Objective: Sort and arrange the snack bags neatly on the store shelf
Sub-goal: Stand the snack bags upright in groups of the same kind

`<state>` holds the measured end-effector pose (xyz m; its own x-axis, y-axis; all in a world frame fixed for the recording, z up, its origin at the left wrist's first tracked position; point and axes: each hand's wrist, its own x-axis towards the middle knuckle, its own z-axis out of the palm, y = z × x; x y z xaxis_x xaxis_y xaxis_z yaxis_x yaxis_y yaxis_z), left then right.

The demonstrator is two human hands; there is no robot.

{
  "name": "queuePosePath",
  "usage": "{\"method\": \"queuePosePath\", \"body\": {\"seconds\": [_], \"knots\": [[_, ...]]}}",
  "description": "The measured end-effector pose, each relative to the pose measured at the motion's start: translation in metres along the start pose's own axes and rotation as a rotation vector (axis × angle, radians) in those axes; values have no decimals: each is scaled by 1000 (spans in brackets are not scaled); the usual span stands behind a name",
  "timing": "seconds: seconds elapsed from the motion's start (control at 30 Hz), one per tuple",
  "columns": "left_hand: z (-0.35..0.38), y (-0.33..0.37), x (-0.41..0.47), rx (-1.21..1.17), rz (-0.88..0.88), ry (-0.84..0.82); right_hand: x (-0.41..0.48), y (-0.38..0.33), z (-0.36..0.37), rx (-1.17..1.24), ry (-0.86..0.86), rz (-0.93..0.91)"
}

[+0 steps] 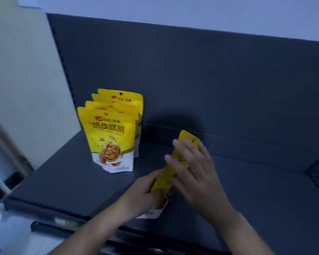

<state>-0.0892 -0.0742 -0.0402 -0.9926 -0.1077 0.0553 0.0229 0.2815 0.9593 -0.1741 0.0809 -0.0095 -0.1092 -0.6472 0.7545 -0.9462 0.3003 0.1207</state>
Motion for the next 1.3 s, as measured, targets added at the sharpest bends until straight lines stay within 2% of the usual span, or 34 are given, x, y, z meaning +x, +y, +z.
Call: {"method": "queuePosePath", "body": {"seconds": [0.07,0.17,0.23,0.27,0.33,0.43,0.57,0.63,0.73,0.9,1.03,1.3], "knots": [[-17,-9,-17,-1,39,62,0,-6,16,183,23,260],[-43,-22,-39,-50,47,123,-9,-16,44,727,-102,770],[-61,-32,-47,-64,34,170,-17,-22,67,1061,-284,860],[-71,-39,-48,-64,23,189,-20,-27,77,1120,-375,856],[-90,-51,-46,-85,2,265,-17,-41,94,1096,-422,853],[-113,-66,-40,-87,-11,421,-1,-59,115,985,-303,917],[-128,-84,-33,151,-3,559,18,-77,139,875,-249,937],[-136,-95,-27,284,7,577,21,-83,152,826,-244,946],[-147,-98,-22,171,2,512,18,-87,167,701,-202,965],[-155,-102,-15,-18,9,273,20,-84,167,578,-80,968],[-163,-106,-8,-3,8,210,25,-87,168,674,-173,896],[-168,-108,-5,-27,48,171,27,-94,165,604,-169,851]]}}
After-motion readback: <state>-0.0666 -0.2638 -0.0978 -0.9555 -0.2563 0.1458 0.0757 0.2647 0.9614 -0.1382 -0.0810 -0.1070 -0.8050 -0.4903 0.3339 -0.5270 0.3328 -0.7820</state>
